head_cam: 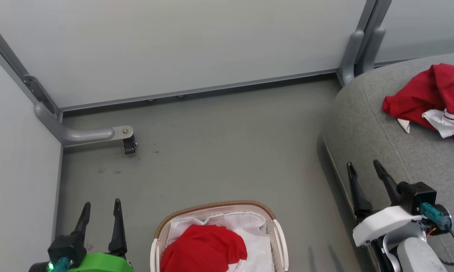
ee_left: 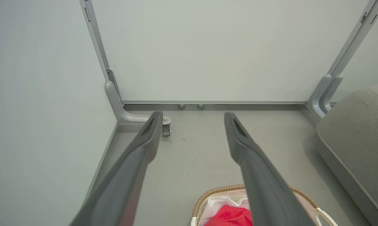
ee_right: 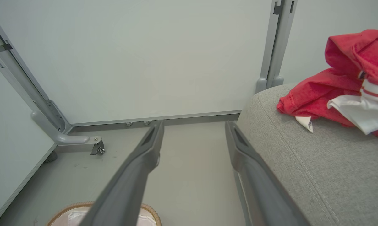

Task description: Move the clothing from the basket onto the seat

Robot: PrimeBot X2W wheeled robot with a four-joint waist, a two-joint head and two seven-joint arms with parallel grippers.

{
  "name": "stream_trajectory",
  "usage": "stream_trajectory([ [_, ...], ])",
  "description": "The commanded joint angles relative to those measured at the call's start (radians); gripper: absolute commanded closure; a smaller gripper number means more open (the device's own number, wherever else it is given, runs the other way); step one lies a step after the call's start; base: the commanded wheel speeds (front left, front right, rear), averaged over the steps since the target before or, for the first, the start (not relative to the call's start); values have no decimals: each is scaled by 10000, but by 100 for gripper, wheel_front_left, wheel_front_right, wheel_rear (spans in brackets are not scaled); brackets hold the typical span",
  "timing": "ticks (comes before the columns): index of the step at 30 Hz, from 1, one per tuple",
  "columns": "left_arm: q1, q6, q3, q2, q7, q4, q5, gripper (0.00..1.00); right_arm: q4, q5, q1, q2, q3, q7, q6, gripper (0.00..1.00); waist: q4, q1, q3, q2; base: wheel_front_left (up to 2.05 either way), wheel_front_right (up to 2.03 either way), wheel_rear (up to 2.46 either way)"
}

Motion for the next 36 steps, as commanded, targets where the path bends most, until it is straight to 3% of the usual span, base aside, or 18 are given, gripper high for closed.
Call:
stream_trajectory([
  [1,263,-25,-7,3,-3,1,-83,0,26,110,249,20,5,-5,-14,0,26,1,-378,0,0,0,0],
  [16,12,-31,-544,4,-2,45,-136,0,-69,121,91,154,85,-5,-14,0,-177,1,114,0,0,0,0],
  [26,-1439,-33,-1515,17,-5,1010,-345,0,-390,226,-1010,193,637,-5,-14,0,-684,1,2026,0,0,0,0],
  [36,-3080,-32,-2819,308,-5,3050,-311,0,-160,269,-1836,218,824,-5,-14,0,-1263,1,3706,0,0,0,0],
])
